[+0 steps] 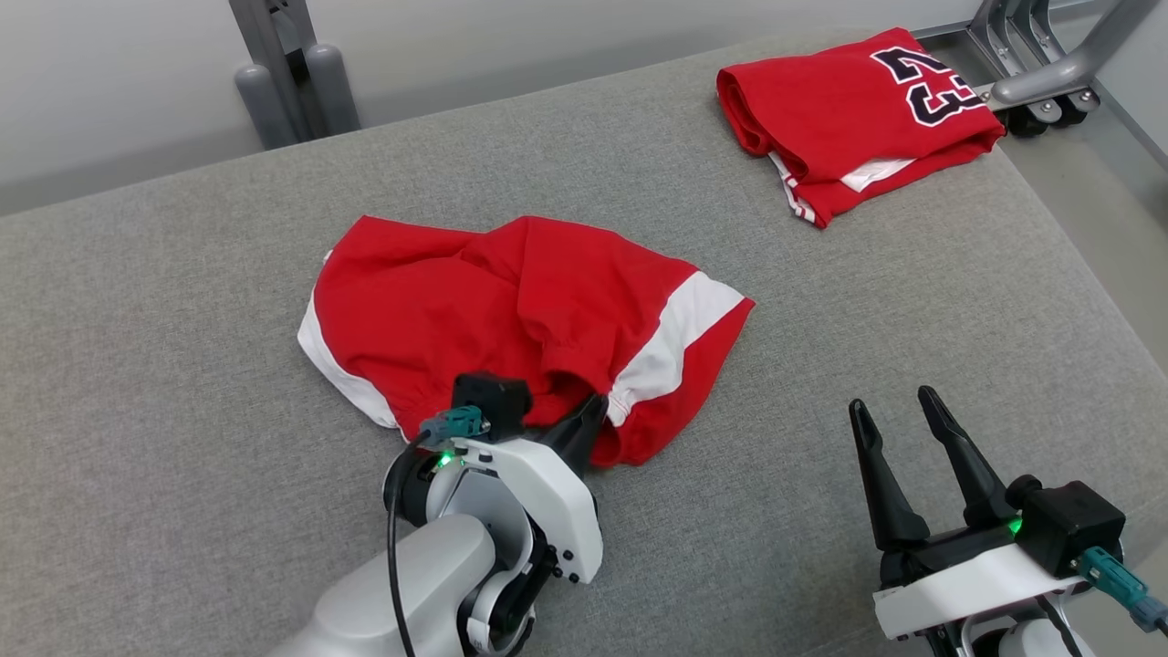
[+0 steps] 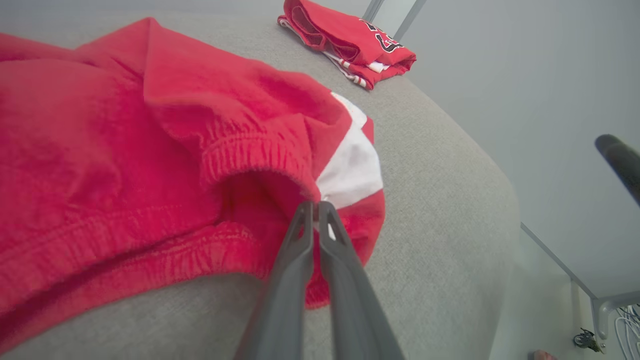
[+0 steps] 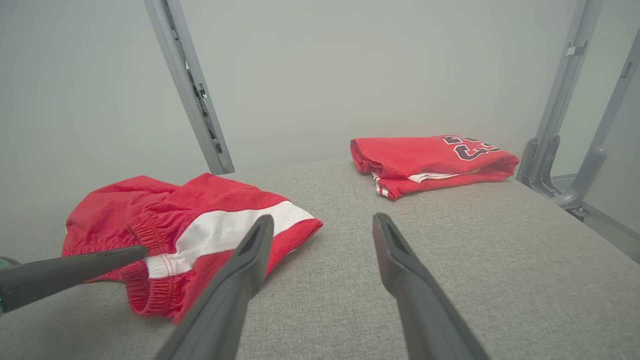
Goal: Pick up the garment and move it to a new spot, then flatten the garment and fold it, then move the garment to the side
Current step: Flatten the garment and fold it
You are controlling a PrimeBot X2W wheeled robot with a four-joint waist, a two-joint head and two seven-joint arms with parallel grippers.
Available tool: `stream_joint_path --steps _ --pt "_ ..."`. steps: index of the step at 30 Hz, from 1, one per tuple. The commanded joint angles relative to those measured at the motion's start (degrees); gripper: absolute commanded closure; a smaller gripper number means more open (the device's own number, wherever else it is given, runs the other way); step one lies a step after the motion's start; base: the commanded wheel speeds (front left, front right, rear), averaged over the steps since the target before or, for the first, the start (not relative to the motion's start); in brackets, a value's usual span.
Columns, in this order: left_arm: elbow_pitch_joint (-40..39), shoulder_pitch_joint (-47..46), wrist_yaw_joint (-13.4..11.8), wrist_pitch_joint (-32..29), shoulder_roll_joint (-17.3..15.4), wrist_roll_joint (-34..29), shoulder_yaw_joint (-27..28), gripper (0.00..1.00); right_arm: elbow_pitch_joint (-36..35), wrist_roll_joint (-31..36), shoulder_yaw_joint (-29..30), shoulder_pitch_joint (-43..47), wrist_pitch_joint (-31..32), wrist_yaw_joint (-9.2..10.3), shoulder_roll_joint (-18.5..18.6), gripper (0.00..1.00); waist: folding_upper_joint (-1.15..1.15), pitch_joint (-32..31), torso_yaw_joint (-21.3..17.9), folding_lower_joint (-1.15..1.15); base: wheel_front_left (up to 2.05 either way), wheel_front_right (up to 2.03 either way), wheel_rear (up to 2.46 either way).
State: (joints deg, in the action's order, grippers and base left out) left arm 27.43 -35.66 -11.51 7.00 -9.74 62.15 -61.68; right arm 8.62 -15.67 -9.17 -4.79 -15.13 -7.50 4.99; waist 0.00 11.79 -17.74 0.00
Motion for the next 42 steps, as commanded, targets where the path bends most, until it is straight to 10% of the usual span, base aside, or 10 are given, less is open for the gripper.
stream_joint_path --steps 1,16,18,23,35,42 --pt "-0.50 0.44 -0.62 -0.22 -0.37 -0.45 -0.28 0.00 -0.01 -0.23 0.24 -0.50 0.00 0.02 0.09 0.00 0.00 0.12 -0.13 0.00 0.00 0.00 0.00" --pt "-1.77 0.95 -3.11 -1.57 -0.05 -1.52 -2.09 0.00 0.31 -0.33 -0.24 -0.74 0.00 0.02 -0.07 0.00 0.00 0.04 -1.10 0.00 0.00 0.00 0.00" --pt "-1.06 0.84 -3.09 -1.61 0.39 -1.32 -2.08 0.15 0.32 -0.39 -0.32 -0.70 0.00 0.02 0.07 0.00 0.00 -0.01 -1.29 0.00 0.00 0.00 0.00" --pt "1.94 -0.10 -2.73 -0.67 1.93 -0.89 -1.48 1.00 0.49 -0.38 -0.51 -0.48 0.00 0.02 0.44 0.00 0.00 -0.39 -1.48 0.00 0.00 0.00 0.00" --pt "4.90 -6.99 4.03 2.65 4.86 0.60 1.71 1.00 1.41 0.16 -1.92 0.69 0.00 0.02 0.69 0.00 0.00 -4.38 -1.14 0.00 0.00 0.00 0.00" --pt "5.12 -19.26 5.75 -2.01 1.25 0.40 5.06 1.00 1.82 -0.22 -2.85 0.31 0.00 0.02 0.04 0.00 0.00 -5.45 -2.79 0.00 0.00 0.00 0.00"
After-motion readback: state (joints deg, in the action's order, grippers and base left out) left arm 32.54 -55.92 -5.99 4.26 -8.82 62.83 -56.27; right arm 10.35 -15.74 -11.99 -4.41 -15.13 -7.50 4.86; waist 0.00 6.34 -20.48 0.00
